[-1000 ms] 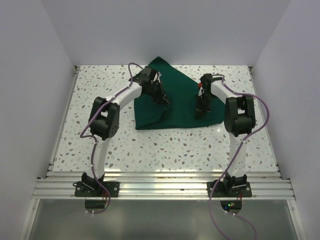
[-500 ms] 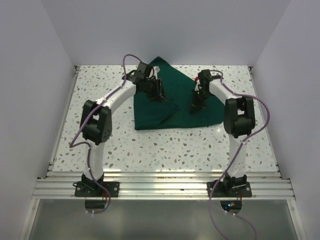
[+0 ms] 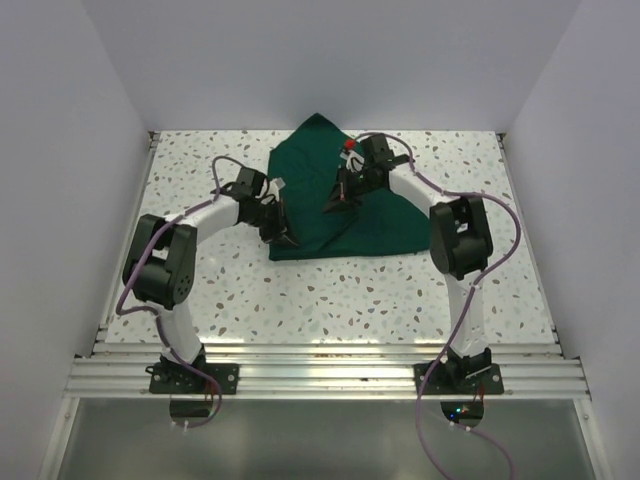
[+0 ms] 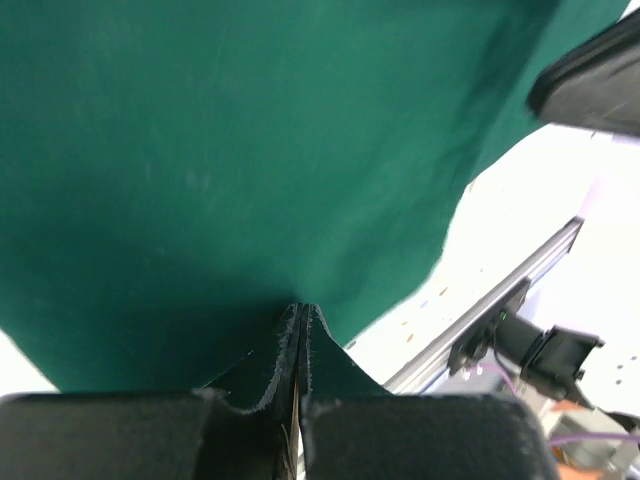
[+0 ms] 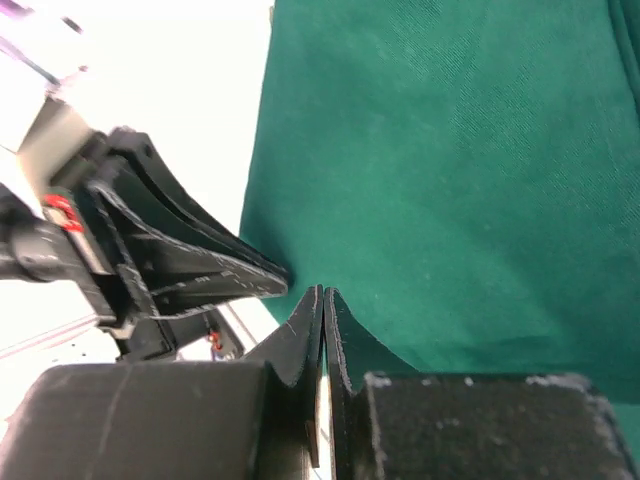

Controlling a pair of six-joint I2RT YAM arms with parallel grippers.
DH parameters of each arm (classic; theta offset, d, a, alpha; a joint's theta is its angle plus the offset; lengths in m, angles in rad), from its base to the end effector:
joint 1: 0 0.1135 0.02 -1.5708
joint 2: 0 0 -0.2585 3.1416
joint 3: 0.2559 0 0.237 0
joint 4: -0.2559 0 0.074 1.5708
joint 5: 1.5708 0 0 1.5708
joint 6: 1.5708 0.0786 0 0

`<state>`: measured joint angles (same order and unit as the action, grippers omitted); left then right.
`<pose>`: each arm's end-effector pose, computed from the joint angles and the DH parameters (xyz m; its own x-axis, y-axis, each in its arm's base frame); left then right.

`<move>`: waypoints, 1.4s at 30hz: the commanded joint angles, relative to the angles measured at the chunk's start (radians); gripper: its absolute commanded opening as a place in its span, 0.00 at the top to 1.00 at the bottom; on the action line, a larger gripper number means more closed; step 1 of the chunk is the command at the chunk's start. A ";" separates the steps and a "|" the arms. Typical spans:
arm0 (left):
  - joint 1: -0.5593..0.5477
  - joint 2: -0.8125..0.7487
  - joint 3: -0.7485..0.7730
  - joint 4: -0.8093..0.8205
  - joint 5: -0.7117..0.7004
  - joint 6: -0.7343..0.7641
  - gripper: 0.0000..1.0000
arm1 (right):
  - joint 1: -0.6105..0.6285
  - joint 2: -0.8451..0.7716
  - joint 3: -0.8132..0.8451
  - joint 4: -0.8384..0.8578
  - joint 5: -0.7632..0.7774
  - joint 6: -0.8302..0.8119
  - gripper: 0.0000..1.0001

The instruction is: Prepare the surgical pack

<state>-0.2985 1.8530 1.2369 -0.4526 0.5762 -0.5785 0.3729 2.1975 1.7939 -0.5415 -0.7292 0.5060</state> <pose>0.3517 -0.1530 0.1556 -0.9734 -0.1802 -0.1418 -0.0418 0.7474 -0.6630 0.4314 0.2250 0.1805 -0.9681 0.0094 -0.2505 -0.1896 0.6262 0.7562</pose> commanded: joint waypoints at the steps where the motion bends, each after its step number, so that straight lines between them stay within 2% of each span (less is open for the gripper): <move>1: -0.005 -0.051 -0.040 0.062 0.050 0.034 1.00 | -0.029 0.025 -0.036 0.054 -0.090 0.046 0.99; 11: 0.009 -0.054 -0.031 0.014 0.011 0.072 1.00 | -0.138 0.036 -0.119 0.058 -0.047 0.055 1.00; 13: 0.010 -0.066 -0.011 -0.001 0.002 0.083 0.99 | -0.172 -0.022 -0.145 0.035 0.042 0.040 1.00; 14: 0.010 -0.069 0.015 -0.020 -0.007 0.086 0.95 | -0.186 -0.050 -0.154 0.029 0.080 0.028 1.00; 15: 0.010 -0.071 0.027 -0.026 -0.012 0.095 0.92 | -0.198 -0.071 -0.162 -0.006 0.188 0.020 0.99; 17: 0.012 -0.072 0.064 -0.049 -0.033 0.104 0.84 | -0.245 -0.125 -0.182 -0.040 0.278 0.006 0.86; 18: 0.012 -0.072 0.073 -0.052 -0.039 0.114 0.81 | -0.261 -0.137 -0.186 -0.079 0.378 0.006 0.68; 20: 0.019 -0.067 0.101 -0.066 -0.050 0.120 0.75 | -0.308 -0.174 -0.202 -0.110 0.468 0.006 0.52; 21: 0.022 -0.067 0.107 -0.066 -0.053 0.123 0.74 | -0.322 -0.191 -0.215 -0.112 0.509 0.008 0.38; 23: 0.032 -0.064 0.118 -0.064 -0.052 0.128 0.72 | -0.365 -0.241 -0.264 -0.100 0.591 0.003 0.31; 26: 0.041 -0.054 0.118 -0.061 -0.042 0.131 0.72 | -0.433 -0.283 -0.303 -0.115 0.691 -0.014 0.27; 31: 0.053 -0.052 0.078 -0.032 -0.019 0.123 0.72 | -0.571 -0.288 -0.367 -0.098 0.706 -0.053 0.26; 34: 0.061 -0.046 0.068 -0.026 -0.007 0.121 0.72 | -0.604 -0.248 -0.375 -0.089 0.688 -0.095 0.22; 35: 0.062 -0.046 0.068 -0.031 -0.004 0.123 0.72 | -0.609 -0.237 -0.378 -0.072 0.688 -0.103 0.16; 37: 0.067 -0.052 0.070 -0.040 -0.001 0.124 0.72 | -0.611 -0.220 -0.402 -0.037 0.676 -0.118 0.13; 42: 0.081 -0.064 0.073 -0.066 -0.007 0.137 0.72 | -0.611 -0.159 -0.397 0.031 0.585 -0.130 0.15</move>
<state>-0.2352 1.8339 1.3106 -0.5053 0.5503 -0.4751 -0.2478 1.9873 1.3979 -0.5831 -0.0795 0.4088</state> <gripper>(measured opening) 0.282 0.859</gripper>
